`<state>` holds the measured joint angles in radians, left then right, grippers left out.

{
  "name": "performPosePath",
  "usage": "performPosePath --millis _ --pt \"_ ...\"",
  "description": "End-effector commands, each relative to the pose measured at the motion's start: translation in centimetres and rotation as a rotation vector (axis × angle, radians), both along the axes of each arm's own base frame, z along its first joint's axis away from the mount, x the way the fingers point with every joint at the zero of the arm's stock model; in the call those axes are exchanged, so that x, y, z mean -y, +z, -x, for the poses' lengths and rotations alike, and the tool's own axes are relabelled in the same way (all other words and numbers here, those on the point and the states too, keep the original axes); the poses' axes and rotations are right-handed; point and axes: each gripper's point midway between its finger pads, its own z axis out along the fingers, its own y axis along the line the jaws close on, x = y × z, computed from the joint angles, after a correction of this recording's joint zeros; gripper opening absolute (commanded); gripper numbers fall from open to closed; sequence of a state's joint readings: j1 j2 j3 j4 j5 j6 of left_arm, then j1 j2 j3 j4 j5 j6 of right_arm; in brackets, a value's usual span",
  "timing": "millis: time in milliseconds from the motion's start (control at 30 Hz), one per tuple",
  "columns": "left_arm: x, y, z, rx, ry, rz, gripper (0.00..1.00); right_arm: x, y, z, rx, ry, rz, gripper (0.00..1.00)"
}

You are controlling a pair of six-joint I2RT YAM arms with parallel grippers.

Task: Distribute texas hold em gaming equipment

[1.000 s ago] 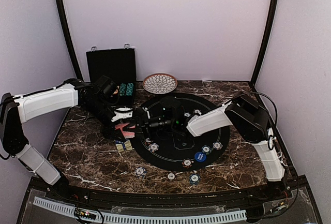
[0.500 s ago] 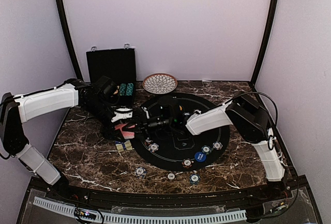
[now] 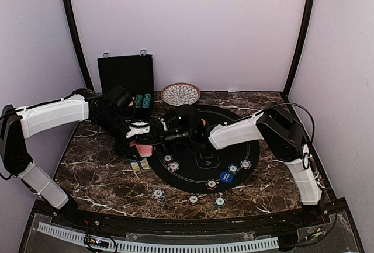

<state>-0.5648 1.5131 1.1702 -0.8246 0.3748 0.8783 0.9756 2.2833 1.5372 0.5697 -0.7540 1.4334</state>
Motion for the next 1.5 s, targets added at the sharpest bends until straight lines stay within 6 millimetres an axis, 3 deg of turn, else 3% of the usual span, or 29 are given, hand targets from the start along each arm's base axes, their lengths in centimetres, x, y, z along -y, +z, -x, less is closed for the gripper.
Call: performPosePath --millis 0,500,967,1200,1467 --pt "0.0 0.3 0.0 0.002 0.004 0.003 0.41 -0.1 -0.6 0.2 0.003 0.000 0.015 0.44" --pt "-0.5 0.3 -0.2 0.022 0.010 -0.024 0.36 2.0 -1.8 0.0 0.039 -0.018 0.126 0.43" --pt "-1.1 -0.2 -0.5 0.042 0.022 -0.055 0.33 3.5 0.1 0.5 0.061 -0.013 0.115 0.42" --pt "-1.2 -0.3 -0.5 0.047 0.025 -0.060 0.32 4.4 -0.3 0.9 0.059 -0.012 0.146 0.41" --pt "-1.0 -0.5 -0.8 0.047 0.031 -0.060 0.31 3.7 1.0 0.6 0.071 -0.016 0.115 0.45"
